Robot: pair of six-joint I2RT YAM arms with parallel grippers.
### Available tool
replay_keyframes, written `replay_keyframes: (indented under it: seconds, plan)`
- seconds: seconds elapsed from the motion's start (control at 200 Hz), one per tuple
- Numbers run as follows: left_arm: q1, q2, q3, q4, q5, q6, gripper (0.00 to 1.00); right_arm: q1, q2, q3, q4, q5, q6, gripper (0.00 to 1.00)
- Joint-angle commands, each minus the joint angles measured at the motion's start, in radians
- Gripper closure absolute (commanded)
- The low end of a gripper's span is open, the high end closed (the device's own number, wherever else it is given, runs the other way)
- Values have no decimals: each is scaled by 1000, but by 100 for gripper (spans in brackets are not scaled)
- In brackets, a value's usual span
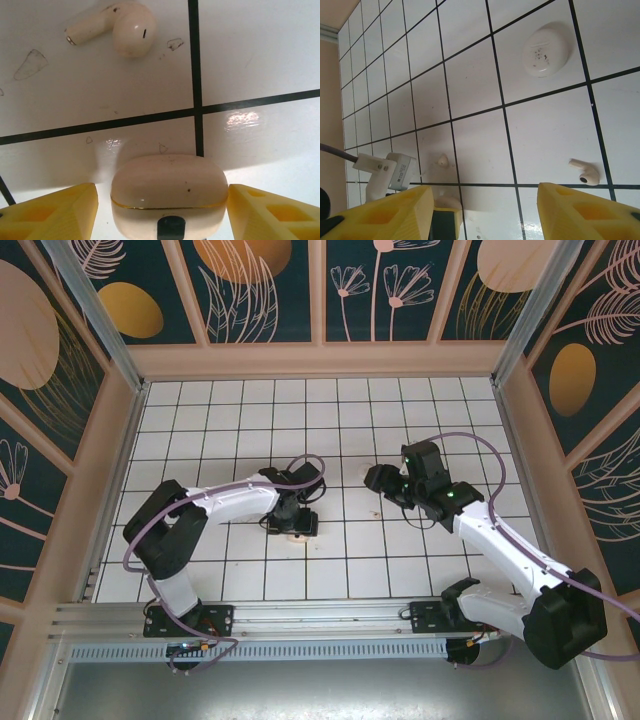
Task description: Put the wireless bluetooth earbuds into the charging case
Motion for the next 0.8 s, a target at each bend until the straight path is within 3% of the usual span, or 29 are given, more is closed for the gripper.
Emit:
replay_keyframes:
  seconds: [0.0,0.335,0.796]
  plan:
    - [-8,20,9,-38,6,-11,32,9,-21,6,-7,25,-3,42]
    - [-13,41,9,-31,9,-5,31,12,-24,5,-9,26,-2,42]
    - [-20,2,12,-18,-16,17,45,14,-11,6,-5,12,-6,43]
